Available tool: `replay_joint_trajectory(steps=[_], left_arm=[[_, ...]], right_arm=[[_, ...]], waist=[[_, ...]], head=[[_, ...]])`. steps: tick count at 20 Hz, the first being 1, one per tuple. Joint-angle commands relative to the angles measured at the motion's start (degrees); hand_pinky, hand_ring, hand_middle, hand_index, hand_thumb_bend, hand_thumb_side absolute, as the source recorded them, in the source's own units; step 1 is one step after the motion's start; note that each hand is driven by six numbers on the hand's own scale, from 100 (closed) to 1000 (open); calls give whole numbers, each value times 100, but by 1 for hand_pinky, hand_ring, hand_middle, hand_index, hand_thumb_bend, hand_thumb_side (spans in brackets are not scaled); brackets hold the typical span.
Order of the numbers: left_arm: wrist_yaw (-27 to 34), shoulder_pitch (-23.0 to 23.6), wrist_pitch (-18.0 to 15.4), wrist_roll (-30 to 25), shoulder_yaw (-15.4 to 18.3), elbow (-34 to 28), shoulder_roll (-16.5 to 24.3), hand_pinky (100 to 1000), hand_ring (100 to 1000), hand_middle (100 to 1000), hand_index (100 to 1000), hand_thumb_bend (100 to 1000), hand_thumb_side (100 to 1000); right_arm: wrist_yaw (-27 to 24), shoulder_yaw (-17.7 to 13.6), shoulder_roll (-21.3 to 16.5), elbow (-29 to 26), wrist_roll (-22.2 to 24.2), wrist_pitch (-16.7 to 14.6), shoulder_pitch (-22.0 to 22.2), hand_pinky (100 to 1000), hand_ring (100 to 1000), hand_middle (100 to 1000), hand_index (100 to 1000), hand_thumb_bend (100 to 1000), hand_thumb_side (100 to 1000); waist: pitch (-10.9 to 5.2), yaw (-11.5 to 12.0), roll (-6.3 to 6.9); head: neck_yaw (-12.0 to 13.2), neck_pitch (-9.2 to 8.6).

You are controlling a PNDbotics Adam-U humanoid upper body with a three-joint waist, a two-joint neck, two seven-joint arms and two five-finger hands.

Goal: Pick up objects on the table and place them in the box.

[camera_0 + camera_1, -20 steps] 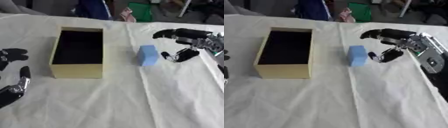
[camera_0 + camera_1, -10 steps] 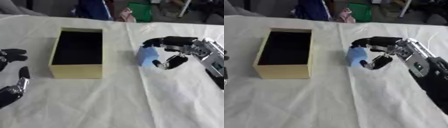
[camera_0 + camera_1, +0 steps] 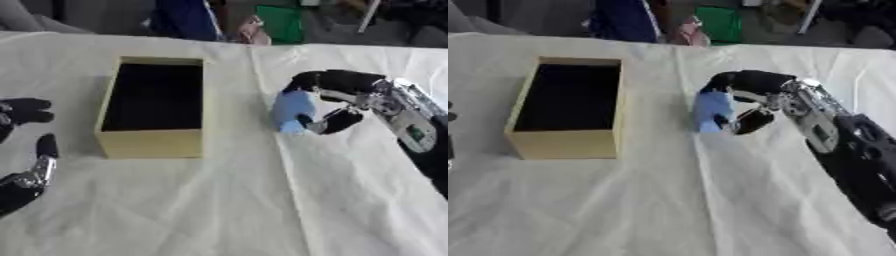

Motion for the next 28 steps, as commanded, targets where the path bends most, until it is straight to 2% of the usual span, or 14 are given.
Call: replay_joint_trajectory(steps=[1,4,6,7,8,9,12,16,20,28], left_arm=[[20,-32,-10,-22,-1,-78,80,842,747,744,715,100,263],[21,-31,-8,-23,-2,-77,80,842,747,744,715,100,262],[23,-30,-7,-20,-1,-79,80,842,747,744,715,100,262],[24,-30,-6,-19,0,-80,81,842,747,744,715,100,262],[26,-29,-5,-18,1,-79,81,842,747,744,715,100,262],[26,-29,-3,-17,1,-79,82,842,747,744,715,100,261],[31,-30,3,-21,0,-76,80,842,748,744,715,100,261],[40,-33,11,-22,2,-77,81,842,748,745,716,100,260],[48,-34,17,-18,7,-79,89,842,749,745,716,100,260],[64,-45,17,-46,-17,-78,104,842,750,745,716,100,260]], right_arm=[[429,14,-98,20,-207,-116,-72,831,950,834,927,100,405],[674,53,-75,30,-271,-200,-60,818,918,794,890,100,411],[761,66,-55,55,-302,-231,-49,792,845,715,809,100,402],[783,65,-50,56,-344,-241,-47,770,794,628,738,100,389],[798,60,-49,47,-417,-246,-43,759,769,589,695,100,380],[803,53,-51,33,-505,-251,-43,732,712,500,575,100,349],[807,32,-66,-31,-880,-267,-36,699,635,404,458,100,285],[762,-26,-97,-124,-1401,-275,-29,683,592,370,421,100,245],[565,-120,-204,-346,-1723,-242,-80,680,562,363,414,100,228],[-29,-189,-406,-962,-1830,-174,-520,677,543,347,410,100,201]], waist=[[-106,-10,11],[-108,-7,10],[-109,-1,11],[-110,1,11],[-110,1,11],[-111,1,8],[-111,-3,-2],[-112,0,-12],[-117,5,-23],[-133,20,-59]], head=[[-17,-61],[-24,-61],[-28,-64],[-29,-66],[-28,-68],[-30,-67],[-31,-65],[-30,-70],[-30,-73],[-50,-71]])
